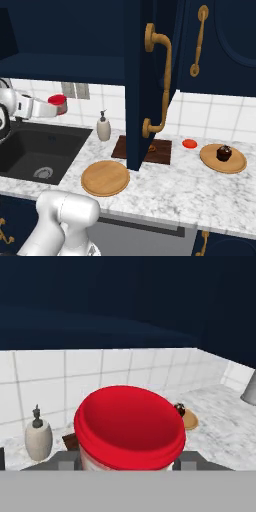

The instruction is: From the different types of pastries on the counter, select a croissant and place it on the cutting board. Then retrieve a jar of jam from the cabinet and place it alongside the croissant on the cutting board.

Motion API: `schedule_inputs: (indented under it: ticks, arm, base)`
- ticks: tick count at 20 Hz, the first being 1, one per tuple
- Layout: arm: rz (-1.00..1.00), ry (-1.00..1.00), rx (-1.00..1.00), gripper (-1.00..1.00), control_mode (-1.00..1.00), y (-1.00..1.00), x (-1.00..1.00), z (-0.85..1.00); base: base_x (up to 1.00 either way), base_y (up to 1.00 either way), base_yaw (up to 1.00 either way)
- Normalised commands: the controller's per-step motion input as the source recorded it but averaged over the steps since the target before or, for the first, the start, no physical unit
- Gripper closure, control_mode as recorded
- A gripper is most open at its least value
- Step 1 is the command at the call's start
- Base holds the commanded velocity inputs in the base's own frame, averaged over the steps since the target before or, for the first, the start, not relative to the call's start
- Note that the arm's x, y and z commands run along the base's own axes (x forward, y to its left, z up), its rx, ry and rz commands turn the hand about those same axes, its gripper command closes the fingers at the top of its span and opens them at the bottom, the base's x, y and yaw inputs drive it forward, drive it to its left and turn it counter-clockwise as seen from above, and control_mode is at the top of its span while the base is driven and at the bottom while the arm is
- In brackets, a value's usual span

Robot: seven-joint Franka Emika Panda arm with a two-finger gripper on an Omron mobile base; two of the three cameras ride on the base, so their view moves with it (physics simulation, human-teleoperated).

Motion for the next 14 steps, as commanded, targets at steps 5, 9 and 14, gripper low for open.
schedule_inputs:
  ticks: [5, 9, 14]
  arm:
    - [-0.14, 0.07, 0.03, 1.0, -1.0, -0.33, 0.11, -0.67]
    - [-0.12, 0.06, 0.04, 1.0, -1.0, -0.17, 0.54, -0.67]
    - [-0.12, 0.08, 0.1, 1.0, -1.0, -0.09, 0.76, -0.63]
  base:
    - [0.0, 0.0, 0.0]
    - [0.0, 0.0, 0.0]
    - [0.0, 0.0, 0.0]
